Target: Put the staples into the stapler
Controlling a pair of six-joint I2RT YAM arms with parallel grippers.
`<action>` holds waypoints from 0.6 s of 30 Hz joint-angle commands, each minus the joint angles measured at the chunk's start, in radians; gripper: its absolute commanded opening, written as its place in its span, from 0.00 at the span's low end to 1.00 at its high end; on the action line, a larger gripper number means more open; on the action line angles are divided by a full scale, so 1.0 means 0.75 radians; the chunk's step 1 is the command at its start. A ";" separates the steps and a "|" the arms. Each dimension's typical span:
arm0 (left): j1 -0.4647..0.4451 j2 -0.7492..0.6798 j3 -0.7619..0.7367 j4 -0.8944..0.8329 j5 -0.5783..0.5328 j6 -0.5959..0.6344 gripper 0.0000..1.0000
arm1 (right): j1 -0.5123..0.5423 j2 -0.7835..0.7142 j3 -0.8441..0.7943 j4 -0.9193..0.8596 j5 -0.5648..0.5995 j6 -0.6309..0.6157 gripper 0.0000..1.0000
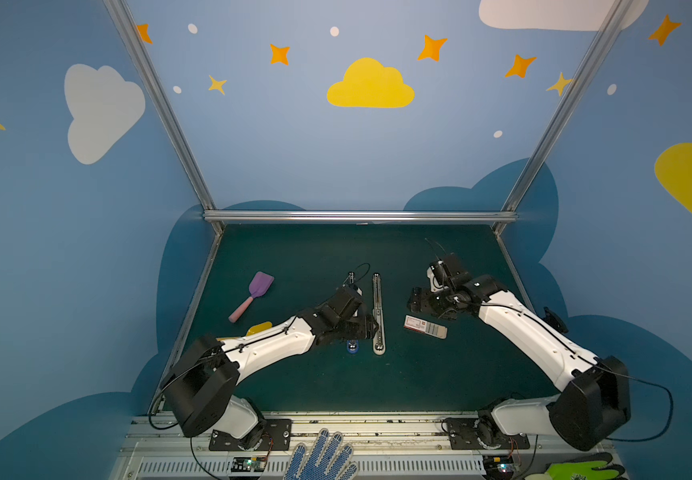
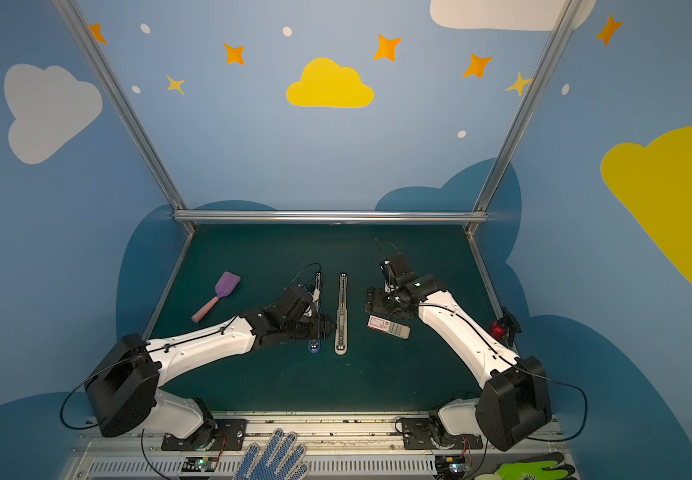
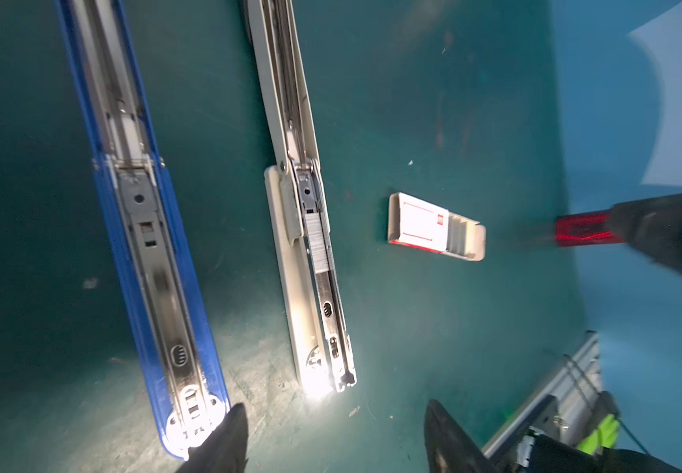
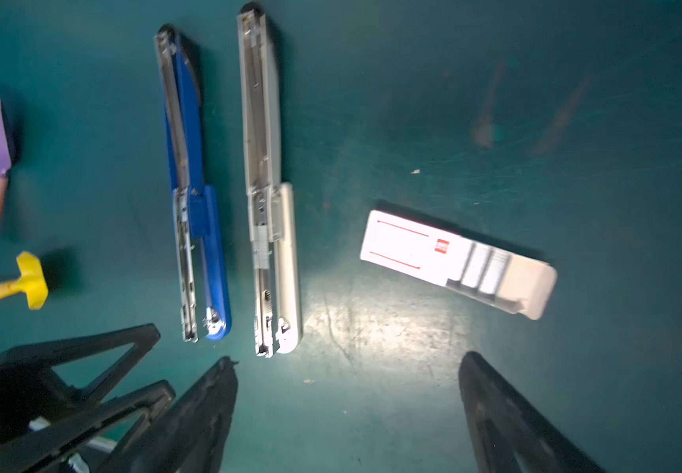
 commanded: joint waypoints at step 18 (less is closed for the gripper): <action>-0.157 0.596 0.522 -0.547 -0.315 0.101 0.59 | -0.105 -0.023 -0.158 0.142 -0.139 -0.014 0.83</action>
